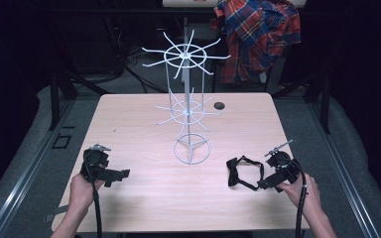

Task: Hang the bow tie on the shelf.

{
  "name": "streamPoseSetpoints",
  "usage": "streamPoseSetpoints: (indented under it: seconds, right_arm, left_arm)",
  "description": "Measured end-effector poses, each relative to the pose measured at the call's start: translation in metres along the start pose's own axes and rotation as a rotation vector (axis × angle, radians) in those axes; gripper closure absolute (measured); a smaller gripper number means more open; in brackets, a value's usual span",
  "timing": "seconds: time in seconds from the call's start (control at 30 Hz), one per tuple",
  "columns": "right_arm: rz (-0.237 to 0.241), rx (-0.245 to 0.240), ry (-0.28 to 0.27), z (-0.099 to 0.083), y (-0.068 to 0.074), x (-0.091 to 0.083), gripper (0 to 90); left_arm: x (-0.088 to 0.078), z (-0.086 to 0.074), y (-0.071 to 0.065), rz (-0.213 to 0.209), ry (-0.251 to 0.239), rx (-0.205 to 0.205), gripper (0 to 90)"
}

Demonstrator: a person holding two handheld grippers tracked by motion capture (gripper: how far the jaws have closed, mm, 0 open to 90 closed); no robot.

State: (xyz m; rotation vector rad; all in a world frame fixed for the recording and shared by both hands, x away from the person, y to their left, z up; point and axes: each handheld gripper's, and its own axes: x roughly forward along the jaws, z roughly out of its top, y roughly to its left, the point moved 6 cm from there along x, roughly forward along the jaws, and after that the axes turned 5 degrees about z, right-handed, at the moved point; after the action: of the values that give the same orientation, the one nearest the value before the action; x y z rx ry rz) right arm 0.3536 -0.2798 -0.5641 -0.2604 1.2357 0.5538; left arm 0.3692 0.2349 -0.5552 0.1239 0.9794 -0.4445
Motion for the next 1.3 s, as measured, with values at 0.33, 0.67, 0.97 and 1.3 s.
streamPoseSetpoints:
  seconds: [0.33, 0.67, 0.97, 1.3]
  right_arm:
    - [-0.014, -0.026, 0.007, 0.005, 0.002, 0.001, 0.0]
    - [0.008, -0.004, -0.048, 0.017, 0.011, 0.001, 0.0]
    - [0.063, -0.017, -0.045, 0.027, 0.025, 0.010, 0.0]
    - [0.071, -0.044, -0.023, 0.040, 0.040, 0.027, 0.0]
  left_arm:
    - [-0.001, -0.001, -0.002, 0.003, 0.001, 0.016, 4.1]
    - [-0.002, -0.001, -0.002, 0.006, 0.002, 0.015, 4.1]
    - [-0.002, -0.002, -0.002, 0.004, 0.003, 0.015, 4.2]
    - [-0.003, -0.002, -0.003, -0.002, -0.001, 0.014, 2.1]
